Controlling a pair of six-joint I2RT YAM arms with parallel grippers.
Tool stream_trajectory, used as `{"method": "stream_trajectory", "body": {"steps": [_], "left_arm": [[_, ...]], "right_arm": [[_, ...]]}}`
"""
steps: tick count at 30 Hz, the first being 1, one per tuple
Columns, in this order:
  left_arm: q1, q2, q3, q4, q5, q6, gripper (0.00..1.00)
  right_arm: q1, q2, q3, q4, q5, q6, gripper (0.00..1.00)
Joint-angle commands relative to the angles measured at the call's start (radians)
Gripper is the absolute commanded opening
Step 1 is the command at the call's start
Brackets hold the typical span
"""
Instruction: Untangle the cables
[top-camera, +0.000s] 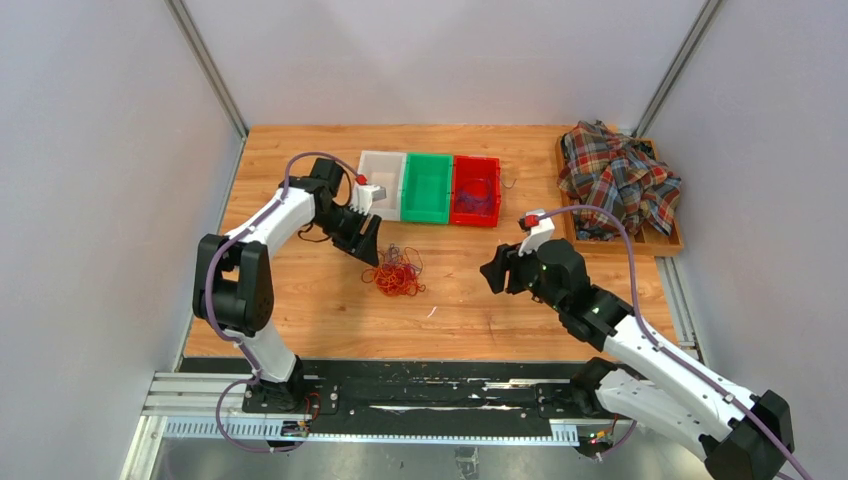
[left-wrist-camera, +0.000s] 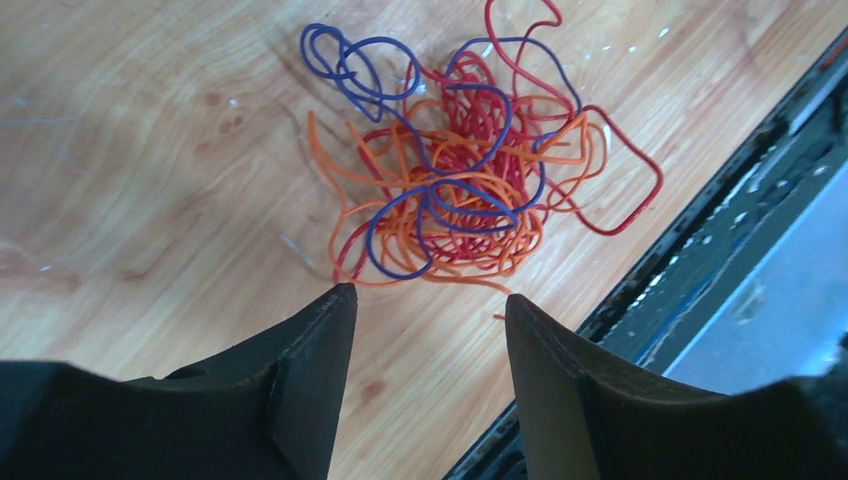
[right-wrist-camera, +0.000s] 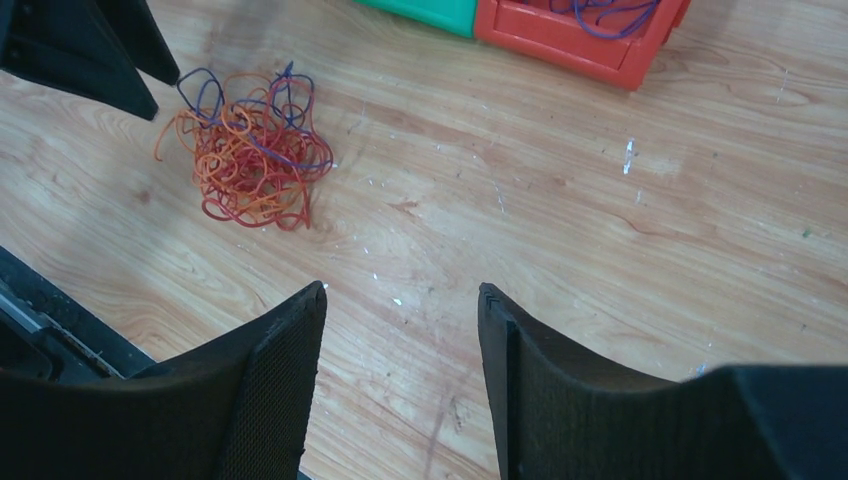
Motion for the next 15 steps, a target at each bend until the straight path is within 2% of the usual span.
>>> {"method": "stream_trajectory", "body": {"steps": [1,4,9,15], "left_arm": [[0.018,0.004,-0.047,0.123,0.127,-0.121,0.60],[0.022,0.010,-0.058,0.167,0.128,-0.149,0.57],[0.027,0.026,-0.076,0.249,0.090,-0.216,0.46],[0.027,0.021,-0.082,0.275,0.080,-0.229,0.28]], "right_arm": [[0.007,-0.021,-0.026,0.082,0.021,0.023,0.57],[0.006,-0.013,-0.026,0.093,0.026,0.028,0.55],[0.008,0.001,-0.027,0.101,0.027,0.031,0.53],[0.008,-0.010,-0.021,0.109,0.039,0.028,0.52]]}}
